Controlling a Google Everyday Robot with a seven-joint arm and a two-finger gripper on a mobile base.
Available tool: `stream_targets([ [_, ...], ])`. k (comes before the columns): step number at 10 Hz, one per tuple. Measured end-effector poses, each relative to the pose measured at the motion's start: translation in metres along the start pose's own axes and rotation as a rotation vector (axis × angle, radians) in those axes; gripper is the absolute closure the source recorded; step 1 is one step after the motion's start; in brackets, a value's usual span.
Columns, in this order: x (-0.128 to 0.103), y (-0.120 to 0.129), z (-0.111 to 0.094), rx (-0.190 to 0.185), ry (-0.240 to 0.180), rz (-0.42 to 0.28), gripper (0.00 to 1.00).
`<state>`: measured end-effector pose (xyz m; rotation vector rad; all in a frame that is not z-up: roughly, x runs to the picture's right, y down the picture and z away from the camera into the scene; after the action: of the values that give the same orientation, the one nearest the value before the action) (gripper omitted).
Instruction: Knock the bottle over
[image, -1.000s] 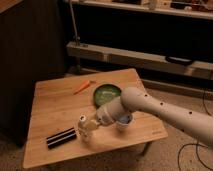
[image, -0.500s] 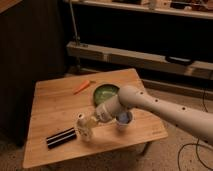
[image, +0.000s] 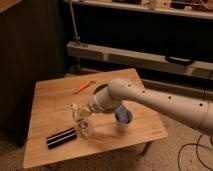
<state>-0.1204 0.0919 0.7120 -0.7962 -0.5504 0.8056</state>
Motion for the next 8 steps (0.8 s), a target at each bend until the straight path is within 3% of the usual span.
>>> stream_targets([
  [2, 0.001, -0.01, -0.004, 0.037, -0.007, 0.023, 1.0],
  [4, 0.018, -0.014, -0.016, 0.063, -0.037, 0.037, 0.98],
  [8, 0.018, -0.013, -0.015, 0.061, -0.038, 0.034, 0.98],
])
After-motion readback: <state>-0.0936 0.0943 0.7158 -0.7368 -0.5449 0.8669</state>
